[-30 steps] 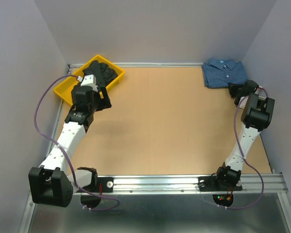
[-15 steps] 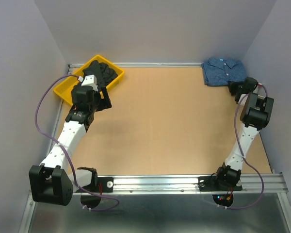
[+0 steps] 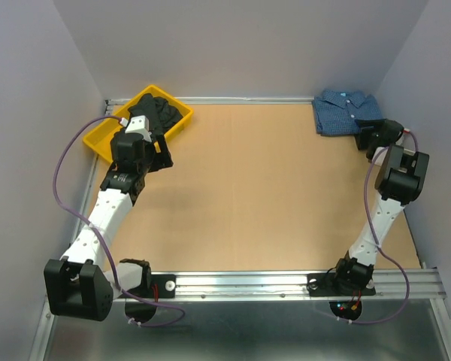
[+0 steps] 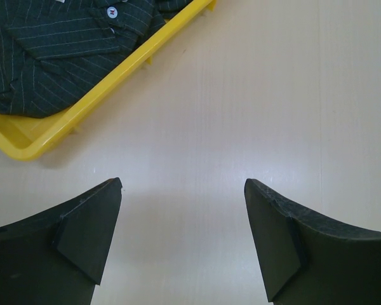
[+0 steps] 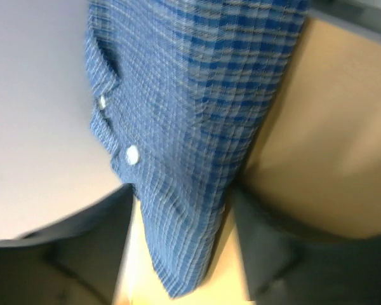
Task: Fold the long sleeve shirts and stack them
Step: Neatly place the folded shirt to the corner
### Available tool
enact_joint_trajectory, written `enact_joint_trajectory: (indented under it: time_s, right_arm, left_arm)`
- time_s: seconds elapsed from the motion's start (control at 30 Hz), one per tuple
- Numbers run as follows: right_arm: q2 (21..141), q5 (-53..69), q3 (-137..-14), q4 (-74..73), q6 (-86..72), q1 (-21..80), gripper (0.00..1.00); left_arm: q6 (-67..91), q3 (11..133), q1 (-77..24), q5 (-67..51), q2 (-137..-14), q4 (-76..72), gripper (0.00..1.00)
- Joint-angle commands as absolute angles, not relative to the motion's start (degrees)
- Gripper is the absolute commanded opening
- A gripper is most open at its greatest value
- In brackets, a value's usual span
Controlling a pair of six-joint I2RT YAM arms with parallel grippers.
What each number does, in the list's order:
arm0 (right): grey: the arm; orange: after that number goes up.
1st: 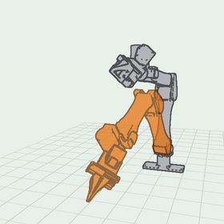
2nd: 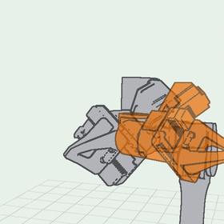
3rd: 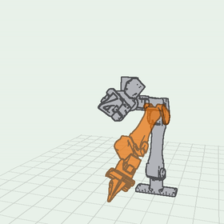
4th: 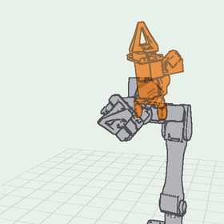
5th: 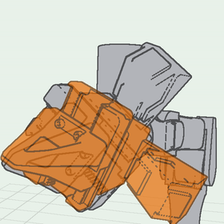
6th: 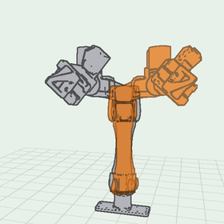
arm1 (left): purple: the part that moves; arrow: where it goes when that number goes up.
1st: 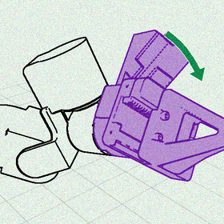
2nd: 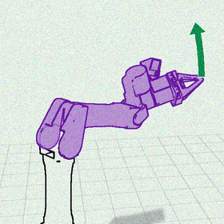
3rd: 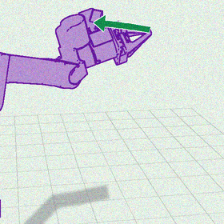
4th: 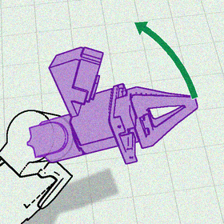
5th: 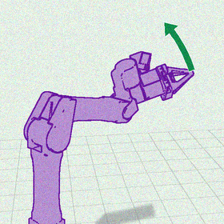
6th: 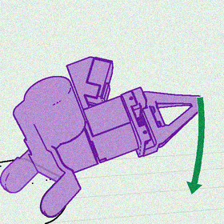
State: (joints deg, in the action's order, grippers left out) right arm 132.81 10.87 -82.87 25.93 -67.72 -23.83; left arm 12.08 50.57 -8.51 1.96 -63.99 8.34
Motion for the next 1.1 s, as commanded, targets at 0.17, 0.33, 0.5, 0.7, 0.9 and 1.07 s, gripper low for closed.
enact_joint_trajectory:
  time_s: [0.17, 0.33, 0.5, 0.7, 0.9, 1.07]
  right_arm:
    - [118.4, 8.6, -71.7, 20.7, -60.0, -26.0, 0.92]
    - [106.3, 8.2, -65.0, 12.2, -53.3, -26.0, 1.00]
    - [90.5, 6.9, -60.9, -3.2, -44.4, -26.0, 1.00]
    - [66.1, 2.8, -62.7, -20.7, -35.8, -26.0, 1.00]
    - [49.9, 1.9, -68.3, -29.1, -30.7, -23.8, 1.00]
    - [42.5, -3.7, -68.8, -31.3, -26.8, -14.3, 1.00]
  left_arm:
    - [11.5, 50.4, -8.2, 1.8, -60.8, 6.2, 0.89]
    - [11.6, 50.4, -8.0, 1.9, -57.7, 6.1, 0.89]
    - [11.8, 50.1, -7.5, 3.1, -53.7, 5.7, 0.90]
    - [12.3, 50.2, -7.2, 3.6, -49.7, 5.5, 0.92]
    - [14.6, 53.4, -7.2, 4.7, -42.6, 11.8, 0.94]
    - [15.1, 57.7, -7.2, 9.7, -34.7, 19.2, 0.99]
